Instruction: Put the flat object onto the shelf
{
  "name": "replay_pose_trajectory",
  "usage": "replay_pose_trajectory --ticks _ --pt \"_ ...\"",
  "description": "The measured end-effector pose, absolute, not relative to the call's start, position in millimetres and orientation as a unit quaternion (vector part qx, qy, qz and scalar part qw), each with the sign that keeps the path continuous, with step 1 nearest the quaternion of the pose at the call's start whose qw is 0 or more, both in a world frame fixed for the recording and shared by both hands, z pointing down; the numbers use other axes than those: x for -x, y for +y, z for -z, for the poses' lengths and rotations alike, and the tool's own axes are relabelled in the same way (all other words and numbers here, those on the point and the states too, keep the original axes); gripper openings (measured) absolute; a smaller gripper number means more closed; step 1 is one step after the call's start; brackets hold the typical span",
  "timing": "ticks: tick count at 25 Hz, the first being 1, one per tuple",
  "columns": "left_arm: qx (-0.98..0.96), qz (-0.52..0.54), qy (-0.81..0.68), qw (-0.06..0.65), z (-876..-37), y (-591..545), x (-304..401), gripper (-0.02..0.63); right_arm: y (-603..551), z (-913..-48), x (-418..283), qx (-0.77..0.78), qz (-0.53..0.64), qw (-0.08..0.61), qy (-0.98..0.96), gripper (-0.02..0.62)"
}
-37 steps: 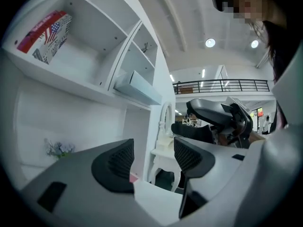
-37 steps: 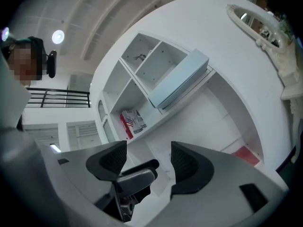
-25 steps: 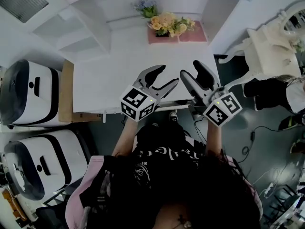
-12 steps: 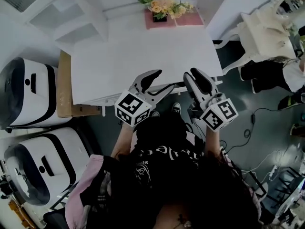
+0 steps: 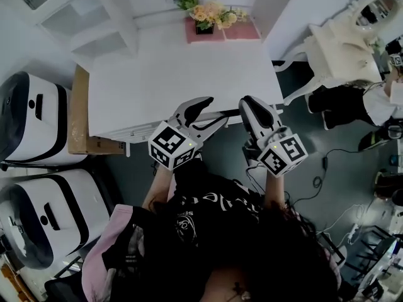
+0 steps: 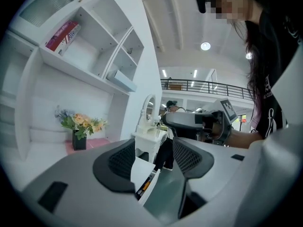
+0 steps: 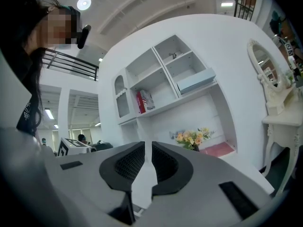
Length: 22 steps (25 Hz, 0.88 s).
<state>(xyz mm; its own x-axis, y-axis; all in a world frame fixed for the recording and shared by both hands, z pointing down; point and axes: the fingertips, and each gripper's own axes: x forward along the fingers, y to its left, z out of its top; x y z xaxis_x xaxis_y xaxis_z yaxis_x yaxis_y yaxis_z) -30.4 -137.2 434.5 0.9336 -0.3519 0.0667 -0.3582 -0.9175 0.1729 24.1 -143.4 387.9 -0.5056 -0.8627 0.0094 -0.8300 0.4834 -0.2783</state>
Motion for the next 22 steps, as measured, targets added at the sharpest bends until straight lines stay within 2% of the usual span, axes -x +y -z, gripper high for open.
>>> replay_pose_trajectory --ticks 13,22 --pt "-0.968 -0.008 -0.225 0.109 -438 -20 -35 0.212 -23 -401 -96 0.466 0.144 0.06 0.871 0.074" --pt "-0.956 -0.024 -0.262 0.13 -454 70 -55 0.132 54 -419 -111 0.423 0.171 0.065 0.888 0.074"
